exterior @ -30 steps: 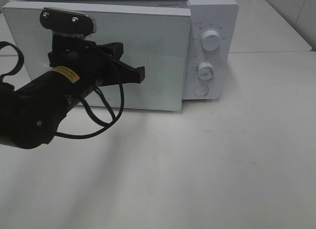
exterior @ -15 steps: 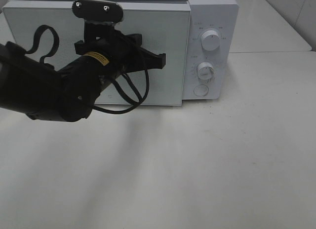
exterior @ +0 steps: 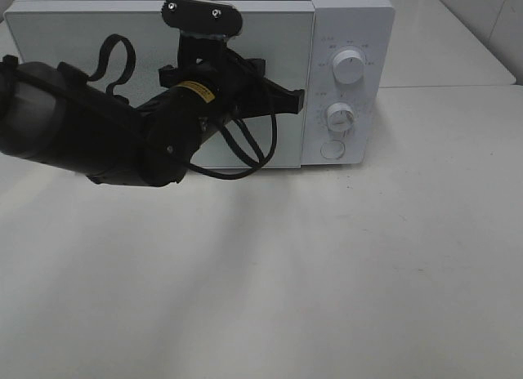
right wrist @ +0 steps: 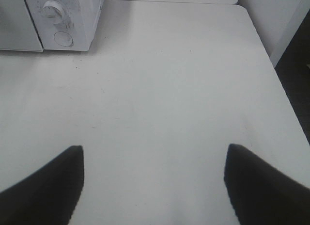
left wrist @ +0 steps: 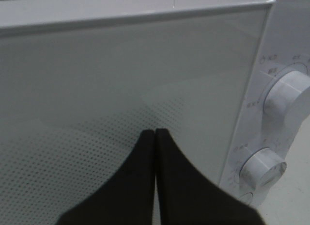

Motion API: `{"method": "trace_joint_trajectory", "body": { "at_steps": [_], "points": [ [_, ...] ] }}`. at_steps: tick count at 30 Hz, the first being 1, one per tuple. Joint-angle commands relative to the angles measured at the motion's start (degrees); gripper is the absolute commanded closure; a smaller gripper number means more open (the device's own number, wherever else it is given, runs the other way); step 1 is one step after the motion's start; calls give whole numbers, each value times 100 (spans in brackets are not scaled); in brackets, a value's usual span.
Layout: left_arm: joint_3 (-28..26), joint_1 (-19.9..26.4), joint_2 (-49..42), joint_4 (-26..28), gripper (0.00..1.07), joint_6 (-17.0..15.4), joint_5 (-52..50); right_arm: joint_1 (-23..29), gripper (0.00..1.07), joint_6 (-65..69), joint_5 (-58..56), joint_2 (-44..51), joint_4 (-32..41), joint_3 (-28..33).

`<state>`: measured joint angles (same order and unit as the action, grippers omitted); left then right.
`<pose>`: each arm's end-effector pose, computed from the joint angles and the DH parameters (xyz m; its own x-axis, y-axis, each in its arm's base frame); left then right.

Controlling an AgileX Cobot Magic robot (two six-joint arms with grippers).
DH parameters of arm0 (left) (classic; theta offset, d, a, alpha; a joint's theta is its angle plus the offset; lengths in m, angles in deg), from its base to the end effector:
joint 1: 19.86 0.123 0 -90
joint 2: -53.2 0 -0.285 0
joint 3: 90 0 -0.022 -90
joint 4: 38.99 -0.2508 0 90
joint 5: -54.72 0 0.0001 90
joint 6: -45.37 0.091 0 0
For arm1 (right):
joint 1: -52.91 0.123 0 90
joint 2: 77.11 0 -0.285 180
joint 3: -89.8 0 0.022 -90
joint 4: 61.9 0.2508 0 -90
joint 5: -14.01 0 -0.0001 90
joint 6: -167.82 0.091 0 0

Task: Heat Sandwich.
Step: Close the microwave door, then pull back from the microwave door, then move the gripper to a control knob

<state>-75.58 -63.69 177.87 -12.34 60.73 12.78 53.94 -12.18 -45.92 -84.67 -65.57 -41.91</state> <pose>0.3279 -0.2770 0.1666 -0.1687 0.0441 -0.9847 0.4346 0.9000 -0.0341 -0.0054 -0.0051 0.2800 -0.4348 -0.0399 -0.8996 0.0180 0.9984 -0.0530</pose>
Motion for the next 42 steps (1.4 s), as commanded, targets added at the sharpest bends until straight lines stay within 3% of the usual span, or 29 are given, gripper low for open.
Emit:
{"method": "trace_joint_trajectory", "body": {
  "at_steps": [1,23,30,42],
  "points": [
    [-390,246,97,275,106,69,-46,-34,31,40,63,149,-17,0],
    [-418,286,0,258,106,74,292,-34,31,40,63,149,-17,0],
    [52,195,-344,258,106,69,252,-34,31,40,63,149,-17,0],
    [842,-413,-825,246,106,74,378,-34,31,40,63,149,-17,0]
  ]
}}
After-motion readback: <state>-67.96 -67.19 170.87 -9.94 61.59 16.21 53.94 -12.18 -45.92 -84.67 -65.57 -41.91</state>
